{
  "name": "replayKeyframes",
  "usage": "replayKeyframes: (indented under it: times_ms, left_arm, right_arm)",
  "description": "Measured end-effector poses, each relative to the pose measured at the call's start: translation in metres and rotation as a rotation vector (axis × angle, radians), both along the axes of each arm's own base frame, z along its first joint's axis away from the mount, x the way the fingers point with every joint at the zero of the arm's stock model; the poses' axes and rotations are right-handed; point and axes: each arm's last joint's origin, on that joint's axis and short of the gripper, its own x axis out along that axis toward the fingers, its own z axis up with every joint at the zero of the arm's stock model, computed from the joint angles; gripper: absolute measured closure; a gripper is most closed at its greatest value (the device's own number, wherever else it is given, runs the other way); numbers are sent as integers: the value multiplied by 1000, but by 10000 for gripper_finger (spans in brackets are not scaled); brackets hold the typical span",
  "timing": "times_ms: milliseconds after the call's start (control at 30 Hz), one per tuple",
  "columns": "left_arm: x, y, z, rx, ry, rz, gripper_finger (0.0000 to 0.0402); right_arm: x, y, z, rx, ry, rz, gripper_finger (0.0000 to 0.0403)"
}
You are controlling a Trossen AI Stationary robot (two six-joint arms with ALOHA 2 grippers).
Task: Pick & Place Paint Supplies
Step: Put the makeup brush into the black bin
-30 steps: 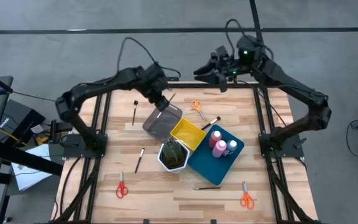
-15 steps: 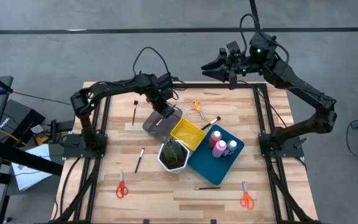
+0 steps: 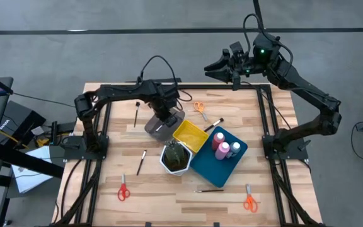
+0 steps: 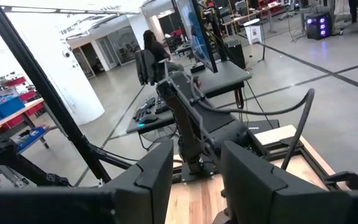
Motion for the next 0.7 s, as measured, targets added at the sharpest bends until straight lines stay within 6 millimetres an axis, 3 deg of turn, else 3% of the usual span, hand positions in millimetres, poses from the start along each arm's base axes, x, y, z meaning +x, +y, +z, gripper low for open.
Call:
replayKeyframes:
  times_ms: [233, 500, 700]
  left_arm:
    - [-9, -5, -18, -22, 60, -8, 398]
    - [-4, -11, -18, -8, 32, -35, 395]
    - [-2, -15, -18, 39, 33, -93, 368]
  right_arm:
    - [0, 0, 0, -2, -4, 0, 271]
    - [0, 0, 0, -2, -3, 0, 271]
    - [0, 0, 0, -2, -4, 1, 271]
